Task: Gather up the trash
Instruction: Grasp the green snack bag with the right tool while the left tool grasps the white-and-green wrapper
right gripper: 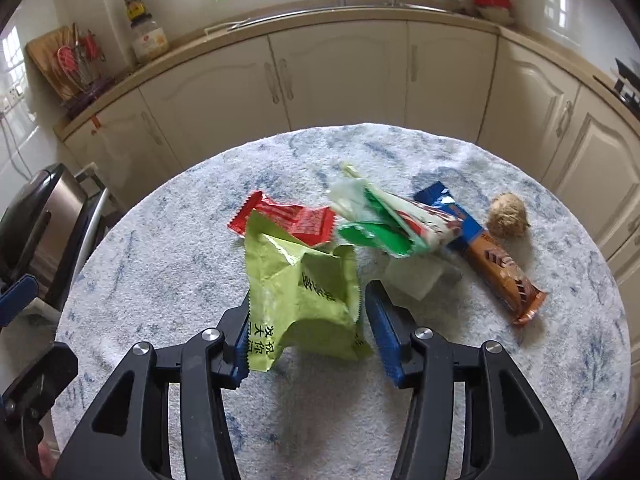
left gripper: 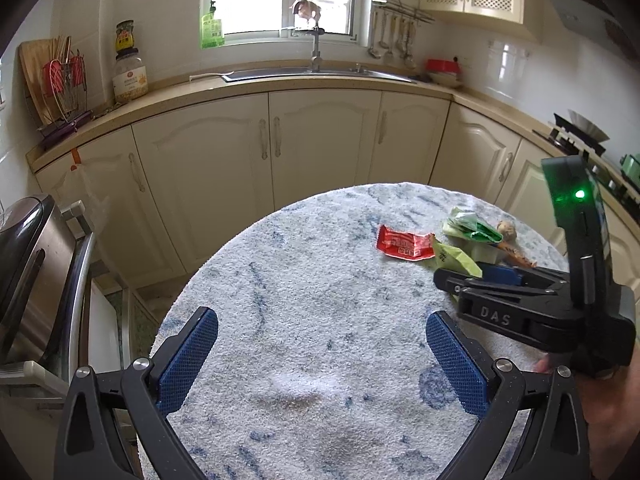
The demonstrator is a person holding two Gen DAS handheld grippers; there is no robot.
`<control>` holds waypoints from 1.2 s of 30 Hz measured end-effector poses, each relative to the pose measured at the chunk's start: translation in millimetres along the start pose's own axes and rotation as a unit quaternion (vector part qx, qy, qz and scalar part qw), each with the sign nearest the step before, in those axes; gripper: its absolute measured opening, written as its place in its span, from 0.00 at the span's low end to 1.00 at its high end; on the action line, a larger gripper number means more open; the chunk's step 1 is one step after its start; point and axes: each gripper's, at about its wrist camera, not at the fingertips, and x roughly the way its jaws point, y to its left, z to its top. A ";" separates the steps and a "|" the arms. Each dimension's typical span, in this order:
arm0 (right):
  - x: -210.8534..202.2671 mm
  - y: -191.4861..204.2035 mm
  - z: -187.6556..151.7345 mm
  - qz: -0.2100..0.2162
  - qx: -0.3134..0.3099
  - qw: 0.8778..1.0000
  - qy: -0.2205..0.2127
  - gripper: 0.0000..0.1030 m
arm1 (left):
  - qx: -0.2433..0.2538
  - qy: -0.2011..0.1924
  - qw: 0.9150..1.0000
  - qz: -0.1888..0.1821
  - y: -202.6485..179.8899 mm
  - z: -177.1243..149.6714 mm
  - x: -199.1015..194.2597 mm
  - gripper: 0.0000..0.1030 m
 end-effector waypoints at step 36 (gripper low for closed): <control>-86.5 -127.8 -50.9 0.008 0.132 0.989 -0.061 0.25 | 0.292 -0.006 0.954 -0.061 -179.7 38.3 145.6 0.40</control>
